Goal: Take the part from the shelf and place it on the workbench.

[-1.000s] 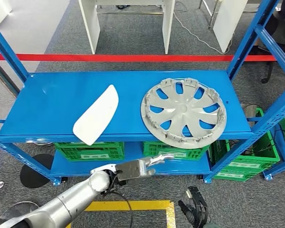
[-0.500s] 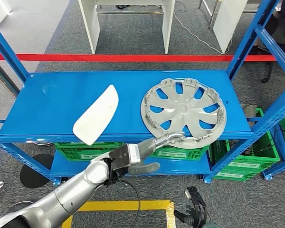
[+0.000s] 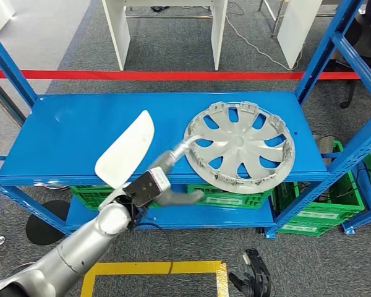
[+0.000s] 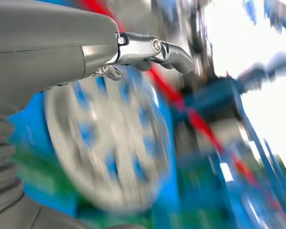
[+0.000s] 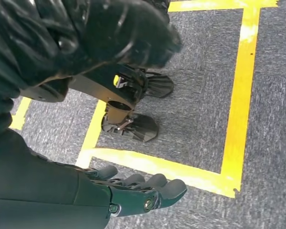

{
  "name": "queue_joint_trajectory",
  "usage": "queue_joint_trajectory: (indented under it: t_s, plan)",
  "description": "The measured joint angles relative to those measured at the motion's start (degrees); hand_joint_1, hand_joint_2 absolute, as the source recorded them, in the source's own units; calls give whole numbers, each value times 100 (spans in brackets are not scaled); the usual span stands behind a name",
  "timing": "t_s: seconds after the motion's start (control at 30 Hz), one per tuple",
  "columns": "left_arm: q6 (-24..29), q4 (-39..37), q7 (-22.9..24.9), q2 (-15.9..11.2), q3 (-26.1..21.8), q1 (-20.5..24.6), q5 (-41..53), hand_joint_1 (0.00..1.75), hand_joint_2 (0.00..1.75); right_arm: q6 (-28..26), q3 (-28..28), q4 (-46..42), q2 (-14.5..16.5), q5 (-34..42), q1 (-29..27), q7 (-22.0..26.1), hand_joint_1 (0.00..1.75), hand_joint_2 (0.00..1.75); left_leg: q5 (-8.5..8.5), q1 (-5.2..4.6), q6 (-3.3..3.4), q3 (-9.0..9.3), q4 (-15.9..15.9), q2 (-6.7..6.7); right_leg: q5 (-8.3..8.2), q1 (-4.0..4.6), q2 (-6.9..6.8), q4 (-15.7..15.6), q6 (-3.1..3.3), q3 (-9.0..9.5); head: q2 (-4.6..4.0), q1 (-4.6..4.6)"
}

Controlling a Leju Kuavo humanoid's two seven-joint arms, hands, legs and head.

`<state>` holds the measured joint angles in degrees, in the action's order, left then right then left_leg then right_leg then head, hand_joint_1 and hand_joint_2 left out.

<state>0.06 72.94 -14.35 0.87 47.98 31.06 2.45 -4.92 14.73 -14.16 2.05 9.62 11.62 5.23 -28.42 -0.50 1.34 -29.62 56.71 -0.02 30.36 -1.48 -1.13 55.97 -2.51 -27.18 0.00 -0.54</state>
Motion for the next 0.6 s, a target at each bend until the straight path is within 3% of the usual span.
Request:
queue_joint_trajectory:
  t_s: [0.2,0.4,0.6]
  plan:
    - [1396,341,257,-362,-394,-196,1472,0,175,-21,-182,1,0,103,-183,147,0,0,0,1,0,0,-2,0,1,1,1,1,0,-1,0,1]
    - [1613,590,347,-618,-617,-396,1816,0,175,-18,-303,2,0,129,-248,170,0,0,0,1,0,-1,-3,0,1,0,1,1,0,-1,0,-1]
    - [2129,872,660,-827,-816,-600,2724,0,175,-92,-394,2,0,170,-305,192,0,0,0,0,0,-1,-2,1,1,0,2,0,0,-1,0,-1]
